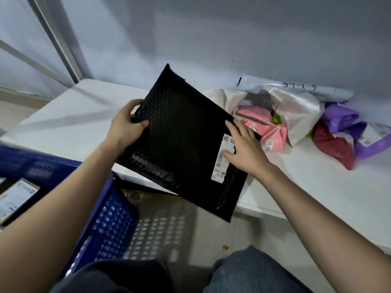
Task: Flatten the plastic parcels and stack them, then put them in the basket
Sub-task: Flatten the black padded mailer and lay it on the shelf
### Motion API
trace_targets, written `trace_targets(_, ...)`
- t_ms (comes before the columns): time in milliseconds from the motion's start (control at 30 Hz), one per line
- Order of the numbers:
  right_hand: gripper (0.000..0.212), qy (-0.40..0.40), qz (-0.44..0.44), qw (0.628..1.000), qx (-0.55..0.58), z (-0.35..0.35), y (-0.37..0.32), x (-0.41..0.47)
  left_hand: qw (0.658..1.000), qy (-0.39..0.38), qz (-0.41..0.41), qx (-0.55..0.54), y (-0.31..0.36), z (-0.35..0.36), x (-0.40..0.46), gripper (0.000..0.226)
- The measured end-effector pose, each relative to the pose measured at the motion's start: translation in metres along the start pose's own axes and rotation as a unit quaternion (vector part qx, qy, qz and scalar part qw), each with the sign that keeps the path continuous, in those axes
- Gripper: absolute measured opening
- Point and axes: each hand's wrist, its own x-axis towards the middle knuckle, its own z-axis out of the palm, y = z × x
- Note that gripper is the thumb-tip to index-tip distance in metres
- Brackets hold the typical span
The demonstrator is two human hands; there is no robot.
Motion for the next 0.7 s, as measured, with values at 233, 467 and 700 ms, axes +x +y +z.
trace_targets(233,0.073,-0.005,0.060,0.981,0.185,-0.028,-0.015,0.011,0.989,-0.089,0.108,0.053,0.049,-0.031,0.014,0.053)
trace_targets(467,0.035,0.041,0.100,0.920,0.376,-0.027,-0.037,0.005,0.970,0.092,0.186,0.128,0.068,-0.029,0.008,0.051)
trace_targets(700,0.025,0.100,0.136,0.886,0.433,-0.008,-0.072,0.032,0.929,0.125,0.259,0.233,0.042,-0.013,-0.008,0.051)
